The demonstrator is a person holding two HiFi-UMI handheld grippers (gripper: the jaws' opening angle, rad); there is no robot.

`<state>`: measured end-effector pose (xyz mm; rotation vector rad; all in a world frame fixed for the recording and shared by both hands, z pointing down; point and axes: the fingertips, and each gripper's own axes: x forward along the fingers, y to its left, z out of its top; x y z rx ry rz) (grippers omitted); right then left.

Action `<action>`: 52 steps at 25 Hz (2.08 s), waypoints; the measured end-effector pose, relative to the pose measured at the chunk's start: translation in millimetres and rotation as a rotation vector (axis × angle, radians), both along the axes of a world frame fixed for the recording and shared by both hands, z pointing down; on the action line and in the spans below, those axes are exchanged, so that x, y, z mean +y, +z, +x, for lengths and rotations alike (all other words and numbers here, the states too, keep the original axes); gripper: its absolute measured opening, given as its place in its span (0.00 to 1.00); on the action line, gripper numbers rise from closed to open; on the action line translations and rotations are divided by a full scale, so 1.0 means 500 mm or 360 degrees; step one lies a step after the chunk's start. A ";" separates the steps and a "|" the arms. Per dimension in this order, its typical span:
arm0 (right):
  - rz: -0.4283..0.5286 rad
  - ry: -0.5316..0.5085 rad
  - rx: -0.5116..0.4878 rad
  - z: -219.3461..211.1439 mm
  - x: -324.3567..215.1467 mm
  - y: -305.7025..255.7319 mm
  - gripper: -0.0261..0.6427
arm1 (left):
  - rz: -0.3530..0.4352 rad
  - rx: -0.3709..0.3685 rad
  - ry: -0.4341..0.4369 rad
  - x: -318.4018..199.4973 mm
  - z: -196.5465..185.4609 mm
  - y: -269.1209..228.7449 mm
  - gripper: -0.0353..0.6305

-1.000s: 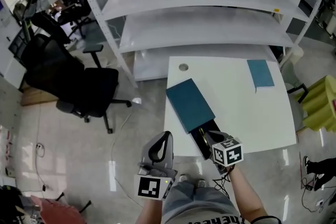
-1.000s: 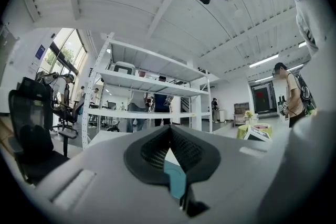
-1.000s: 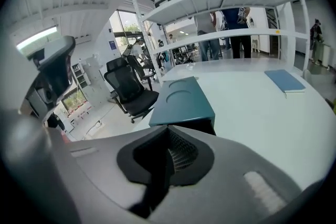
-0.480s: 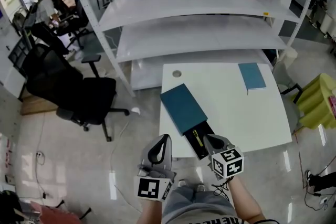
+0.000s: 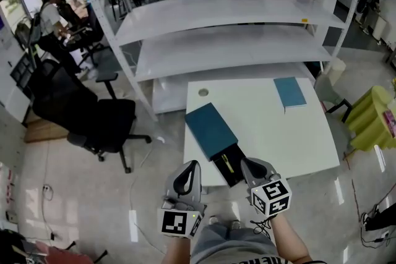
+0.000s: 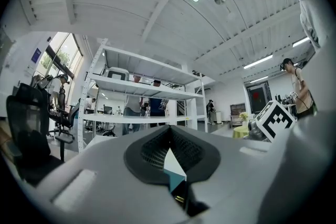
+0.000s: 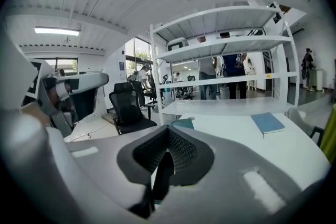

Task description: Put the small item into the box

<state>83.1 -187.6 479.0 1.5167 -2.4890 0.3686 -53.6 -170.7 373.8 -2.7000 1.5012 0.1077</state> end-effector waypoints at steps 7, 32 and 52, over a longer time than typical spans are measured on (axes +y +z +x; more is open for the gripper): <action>0.0111 0.0033 -0.0056 0.028 0.029 -0.054 0.04 | 0.0025 -0.0009 -0.0001 0.022 0.017 -0.014 0.07; 0.0507 0.0045 -0.0041 0.081 0.087 -0.189 0.04 | 0.0055 -0.0017 -0.0009 0.052 0.066 -0.032 0.07; 0.0514 0.0040 -0.0066 0.074 0.077 -0.194 0.04 | 0.0054 0.0004 -0.0025 0.038 0.057 -0.032 0.07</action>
